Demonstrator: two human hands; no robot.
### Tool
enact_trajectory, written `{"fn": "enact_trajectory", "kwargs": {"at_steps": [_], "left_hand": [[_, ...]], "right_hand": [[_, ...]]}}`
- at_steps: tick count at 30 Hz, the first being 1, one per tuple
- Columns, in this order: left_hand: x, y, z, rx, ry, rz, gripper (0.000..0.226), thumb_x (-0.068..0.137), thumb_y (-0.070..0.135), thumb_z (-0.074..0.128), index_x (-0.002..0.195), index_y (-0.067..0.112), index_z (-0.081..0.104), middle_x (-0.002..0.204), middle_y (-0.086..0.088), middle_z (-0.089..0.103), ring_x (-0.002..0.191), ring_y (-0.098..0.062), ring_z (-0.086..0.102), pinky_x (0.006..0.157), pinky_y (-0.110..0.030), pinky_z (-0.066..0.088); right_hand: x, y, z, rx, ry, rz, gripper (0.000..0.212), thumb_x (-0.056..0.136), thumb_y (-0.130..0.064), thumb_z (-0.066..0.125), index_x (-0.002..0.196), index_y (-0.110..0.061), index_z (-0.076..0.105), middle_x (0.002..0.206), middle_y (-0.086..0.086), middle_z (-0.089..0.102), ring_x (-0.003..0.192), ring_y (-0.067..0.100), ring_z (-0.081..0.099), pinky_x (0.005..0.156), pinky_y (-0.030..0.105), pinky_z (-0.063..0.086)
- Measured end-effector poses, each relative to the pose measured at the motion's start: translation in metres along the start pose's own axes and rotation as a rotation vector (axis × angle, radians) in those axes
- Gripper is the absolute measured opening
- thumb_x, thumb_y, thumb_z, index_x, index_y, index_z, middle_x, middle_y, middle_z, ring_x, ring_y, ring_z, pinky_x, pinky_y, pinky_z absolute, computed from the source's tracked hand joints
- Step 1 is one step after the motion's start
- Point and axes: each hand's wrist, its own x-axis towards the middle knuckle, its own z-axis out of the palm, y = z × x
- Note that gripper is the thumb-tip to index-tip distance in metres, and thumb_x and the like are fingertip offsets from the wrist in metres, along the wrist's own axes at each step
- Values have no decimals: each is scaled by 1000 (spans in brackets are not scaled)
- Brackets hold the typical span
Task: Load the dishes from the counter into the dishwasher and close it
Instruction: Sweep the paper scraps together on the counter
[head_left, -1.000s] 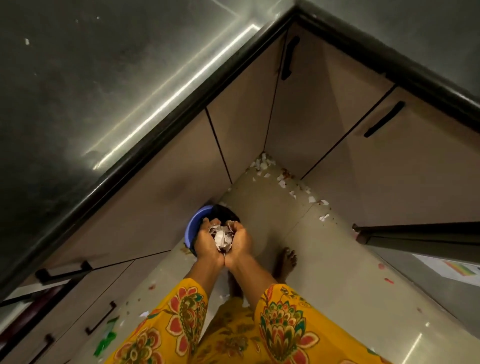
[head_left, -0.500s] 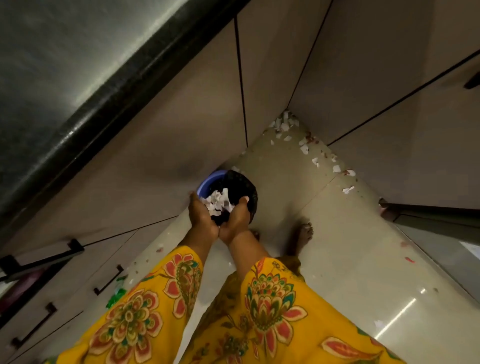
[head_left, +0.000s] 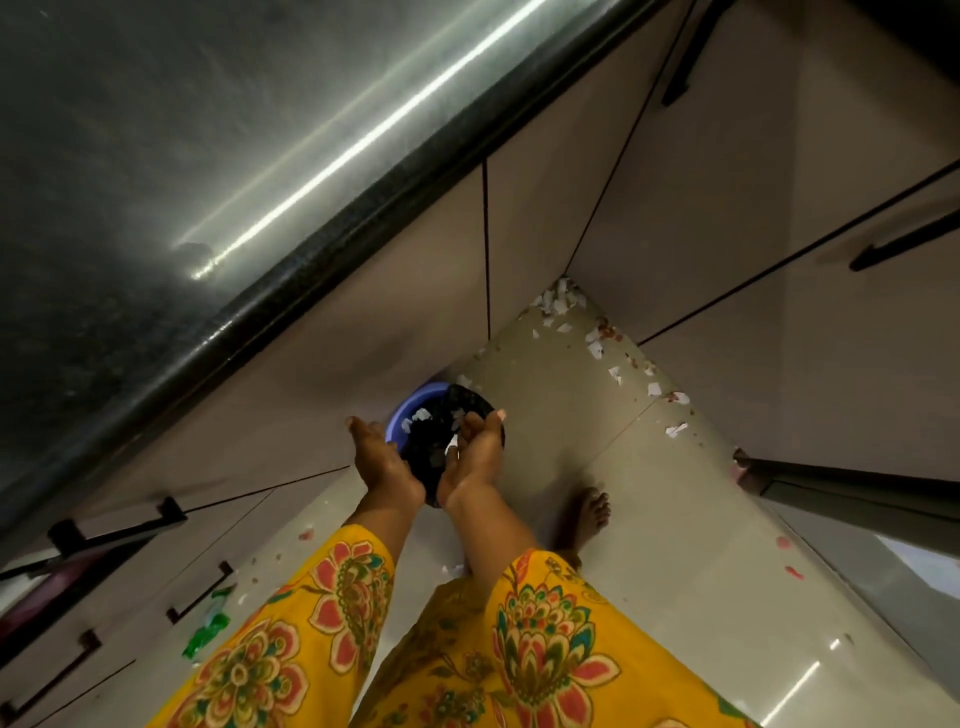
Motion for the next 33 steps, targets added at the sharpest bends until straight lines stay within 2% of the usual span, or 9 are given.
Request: {"fn": "enact_trajectory", "kwargs": {"at_steps": [3, 5, 7, 9, 11, 14, 20, 26, 33], "left_hand": [[3, 7, -5, 51, 45, 111, 56, 99, 50, 32, 127, 7, 54, 130, -7, 55, 123, -23, 49, 100, -32, 34], [-3, 14, -6, 69, 70, 172, 49, 100, 44, 35, 117, 5, 58, 111, -5, 58, 107, -22, 54, 91, -30, 39], [-11, 19, -4, 73, 81, 198, 38, 100, 39, 39, 98, 8, 61, 97, -4, 59, 92, -20, 55, 79, -28, 42], [-23, 25, 2, 72, 97, 204, 34, 97, 33, 44, 75, 10, 57, 81, -6, 56, 71, -19, 53, 63, -26, 41], [-37, 26, 11, 89, 94, 187, 32, 92, 24, 49, 64, 11, 53, 68, -8, 50, 54, -18, 42, 51, -27, 34], [-67, 22, 30, 123, 20, 194, 24, 91, 14, 49, 67, 13, 55, 69, -4, 53, 57, -17, 42, 53, -26, 33], [-118, 1, 89, 107, -195, 186, 26, 98, 21, 42, 78, 16, 58, 81, -1, 60, 76, -13, 55, 65, -23, 39], [-191, -11, 173, 97, -435, 245, 26, 98, 22, 44, 81, 12, 60, 79, -3, 61, 72, -13, 56, 65, -25, 42], [-248, -12, 250, 85, -593, 364, 28, 98, 25, 43, 81, 14, 62, 80, -3, 63, 73, -13, 57, 65, -26, 43]], "right_hand": [[-5, -11, 3, -42, -42, 19, 49, 103, -30, 30, 133, 6, 44, 138, 20, 48, 130, 32, 43, 108, 33, 33], [-12, -15, 4, -118, -65, -48, 50, 103, -28, 31, 133, 10, 43, 118, 28, 59, 107, 38, 57, 93, 32, 47], [-19, -20, 4, -159, -71, -124, 42, 102, -27, 34, 120, 6, 55, 79, 14, 59, 65, 21, 54, 57, 21, 48], [-22, -26, 3, -212, -75, -150, 34, 102, -26, 34, 93, -8, 62, 68, 5, 51, 56, 13, 44, 49, 19, 38], [-30, -39, 2, -276, -81, -170, 36, 103, -25, 35, 75, -14, 54, 64, 3, 50, 53, 12, 42, 48, 20, 35], [-46, -65, -4, -329, -104, -210, 31, 102, -20, 37, 74, -15, 49, 64, 2, 49, 53, 12, 40, 49, 22, 31], [-74, -134, -11, -374, -118, -313, 18, 97, -17, 44, 82, -17, 54, 71, 1, 55, 61, 12, 46, 53, 24, 33], [-103, -224, -10, -329, -161, -453, 14, 96, -18, 46, 87, -15, 57, 76, 1, 58, 65, 13, 50, 55, 25, 36], [-140, -316, -5, -279, -236, -633, 11, 95, -18, 46, 91, -15, 56, 77, 0, 59, 69, 13, 52, 61, 26, 39]]}}
